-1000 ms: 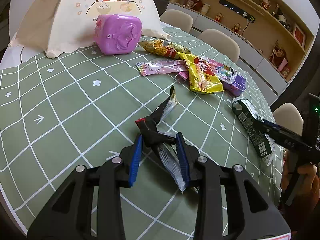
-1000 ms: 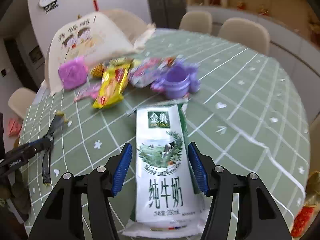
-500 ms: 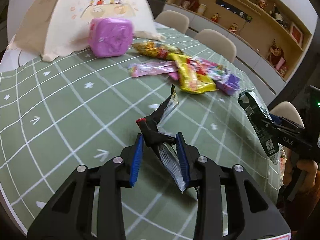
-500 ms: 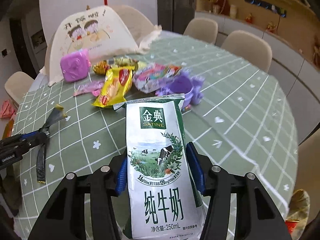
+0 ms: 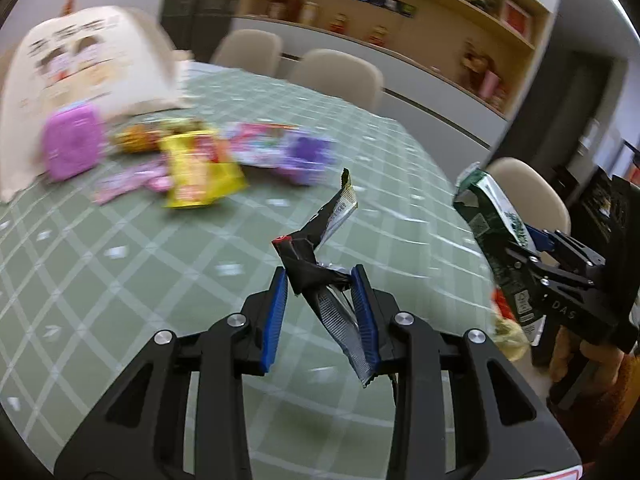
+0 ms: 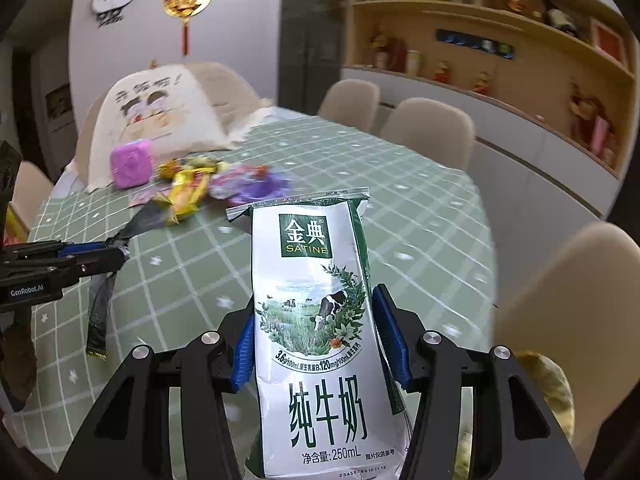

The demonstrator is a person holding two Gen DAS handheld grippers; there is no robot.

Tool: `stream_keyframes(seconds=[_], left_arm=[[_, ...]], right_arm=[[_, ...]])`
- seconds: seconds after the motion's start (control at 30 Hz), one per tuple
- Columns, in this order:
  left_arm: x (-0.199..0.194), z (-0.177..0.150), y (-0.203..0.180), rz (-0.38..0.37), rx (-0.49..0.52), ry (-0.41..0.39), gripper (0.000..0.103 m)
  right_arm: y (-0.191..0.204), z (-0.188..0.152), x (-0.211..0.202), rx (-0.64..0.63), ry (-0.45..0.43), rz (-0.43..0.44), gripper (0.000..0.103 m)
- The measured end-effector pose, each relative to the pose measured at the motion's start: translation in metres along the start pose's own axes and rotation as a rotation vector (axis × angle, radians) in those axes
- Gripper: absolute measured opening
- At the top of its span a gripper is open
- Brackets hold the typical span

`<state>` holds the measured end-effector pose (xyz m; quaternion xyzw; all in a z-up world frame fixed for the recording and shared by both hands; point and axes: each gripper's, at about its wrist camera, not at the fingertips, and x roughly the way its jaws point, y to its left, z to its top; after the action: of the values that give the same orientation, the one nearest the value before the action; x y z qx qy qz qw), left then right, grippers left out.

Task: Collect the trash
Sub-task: 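Carry the black wrapper with the left gripper while the right gripper carries the milk pouch to the bin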

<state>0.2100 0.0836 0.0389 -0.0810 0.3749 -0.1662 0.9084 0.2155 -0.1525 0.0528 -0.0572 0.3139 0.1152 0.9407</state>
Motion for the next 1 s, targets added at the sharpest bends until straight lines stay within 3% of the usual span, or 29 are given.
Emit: stream_keyframes(seconds=[0.27,0.53,0.87,1.0], left_arm=[[0.051,0.001,-0.101,-0.128,0.110,0.059,0.031],[0.097,0.003,-0.190,-0.193,0.213,0.107,0.031],[0.171,-0.005,-0.272,-0.299,0.264,0.239,0.031],[0.202,-0.006,-0.294,-0.299,0.259,0.275,0.031]], right_arm=[[-0.084,-0.039,-0.034,0.101,-0.022,-0.090,0.050],[-0.169,-0.082,-0.055,0.230,-0.018,-0.175,0.050],[-0.234,-0.123,-0.074,0.334,-0.004,-0.261,0.050],[-0.248,-0.133,-0.077,0.368,0.001,-0.272,0.050]])
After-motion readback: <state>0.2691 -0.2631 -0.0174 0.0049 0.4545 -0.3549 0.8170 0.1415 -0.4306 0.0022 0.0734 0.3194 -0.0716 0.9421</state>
